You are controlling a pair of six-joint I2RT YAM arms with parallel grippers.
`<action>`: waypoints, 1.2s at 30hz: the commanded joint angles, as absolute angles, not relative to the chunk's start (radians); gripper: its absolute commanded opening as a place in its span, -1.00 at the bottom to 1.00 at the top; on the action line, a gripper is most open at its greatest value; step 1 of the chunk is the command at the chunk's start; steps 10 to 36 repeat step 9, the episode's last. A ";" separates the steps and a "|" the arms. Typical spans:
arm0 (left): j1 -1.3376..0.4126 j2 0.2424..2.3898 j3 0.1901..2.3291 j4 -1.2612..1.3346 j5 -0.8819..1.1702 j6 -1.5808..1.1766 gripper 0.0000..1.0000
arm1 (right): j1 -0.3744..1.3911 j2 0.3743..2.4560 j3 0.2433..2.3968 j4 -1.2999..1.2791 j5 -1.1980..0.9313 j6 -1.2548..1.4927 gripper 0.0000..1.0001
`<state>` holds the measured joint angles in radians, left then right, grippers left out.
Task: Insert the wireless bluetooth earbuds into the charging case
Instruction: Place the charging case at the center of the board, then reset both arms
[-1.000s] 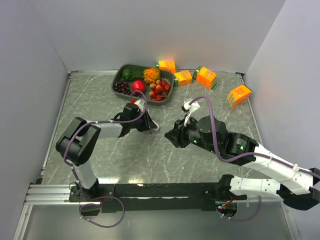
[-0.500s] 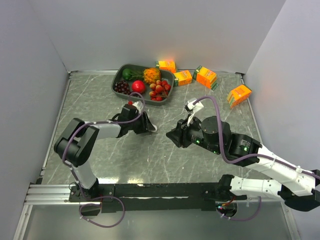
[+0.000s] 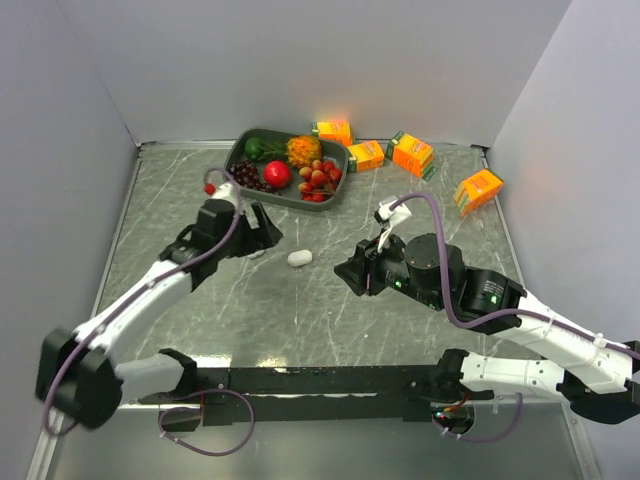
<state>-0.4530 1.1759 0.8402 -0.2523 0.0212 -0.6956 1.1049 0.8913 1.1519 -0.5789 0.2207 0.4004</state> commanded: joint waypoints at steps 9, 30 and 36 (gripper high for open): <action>-0.454 0.799 0.805 -0.428 -0.204 -0.755 0.93 | 1.106 0.882 1.029 -0.410 0.346 0.437 0.99; -0.454 0.799 0.805 -0.428 -0.204 -0.755 0.93 | 1.106 0.882 1.029 -0.410 0.346 0.437 0.99; -0.454 0.799 0.805 -0.428 -0.204 -0.755 0.93 | 1.106 0.882 1.029 -0.410 0.346 0.437 0.99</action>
